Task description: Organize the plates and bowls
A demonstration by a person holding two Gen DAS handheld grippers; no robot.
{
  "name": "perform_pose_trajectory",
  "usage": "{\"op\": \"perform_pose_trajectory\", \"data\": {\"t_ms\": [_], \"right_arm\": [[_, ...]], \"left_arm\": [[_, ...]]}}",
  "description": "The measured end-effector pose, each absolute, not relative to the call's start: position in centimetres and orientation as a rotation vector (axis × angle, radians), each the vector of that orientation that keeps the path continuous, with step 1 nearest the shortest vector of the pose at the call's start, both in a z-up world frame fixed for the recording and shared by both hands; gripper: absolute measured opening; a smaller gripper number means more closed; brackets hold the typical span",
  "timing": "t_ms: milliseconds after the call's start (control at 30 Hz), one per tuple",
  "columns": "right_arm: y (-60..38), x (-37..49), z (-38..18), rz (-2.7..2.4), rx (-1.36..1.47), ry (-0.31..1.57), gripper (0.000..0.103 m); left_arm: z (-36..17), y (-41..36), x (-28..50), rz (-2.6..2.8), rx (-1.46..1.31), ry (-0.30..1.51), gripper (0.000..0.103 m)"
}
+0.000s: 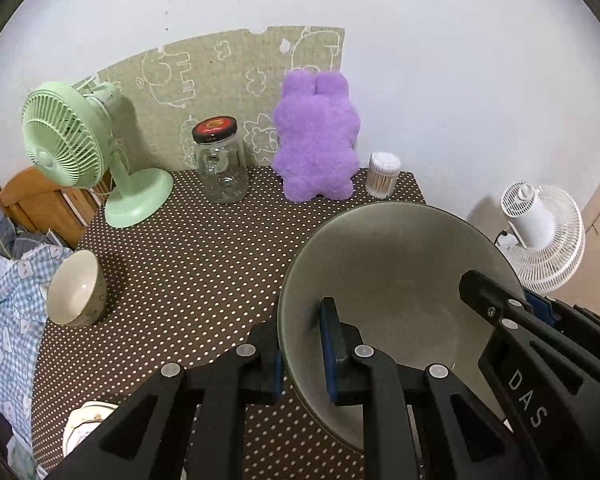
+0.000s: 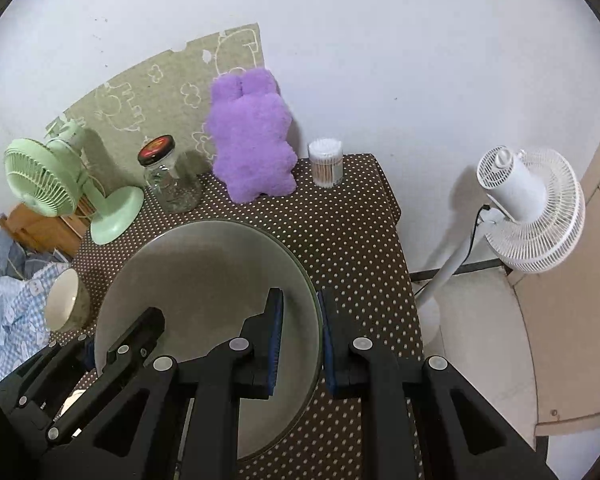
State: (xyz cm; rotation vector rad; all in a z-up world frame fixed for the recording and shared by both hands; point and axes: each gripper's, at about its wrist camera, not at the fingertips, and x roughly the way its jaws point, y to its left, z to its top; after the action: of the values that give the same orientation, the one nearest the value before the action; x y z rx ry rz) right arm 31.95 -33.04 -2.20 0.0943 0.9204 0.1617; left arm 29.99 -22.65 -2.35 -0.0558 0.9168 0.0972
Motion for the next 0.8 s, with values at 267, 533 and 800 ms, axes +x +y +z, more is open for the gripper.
{"op": "perform_pose_trajectory", "data": {"t_ms": [267,533,800], "right_arm": [[-31.7,27.6,-0.8,0.137,0.097,0.905,0.02],[-30.3,23.4,-0.7,0.108,0.091,0.903,0.02],[-29.1,19.8,-1.3,0.088,0.088,0.911,0.02]], "left_arm": [[-1.4,-21.4,26.5,0.069,-0.05,0.906,0.013],[-1.7,-19.9,22.7,0.038,-0.055,0.904,0.014],[-2.5,-18.8,19.7,0.015,-0.052,0.917,0.014]]}}
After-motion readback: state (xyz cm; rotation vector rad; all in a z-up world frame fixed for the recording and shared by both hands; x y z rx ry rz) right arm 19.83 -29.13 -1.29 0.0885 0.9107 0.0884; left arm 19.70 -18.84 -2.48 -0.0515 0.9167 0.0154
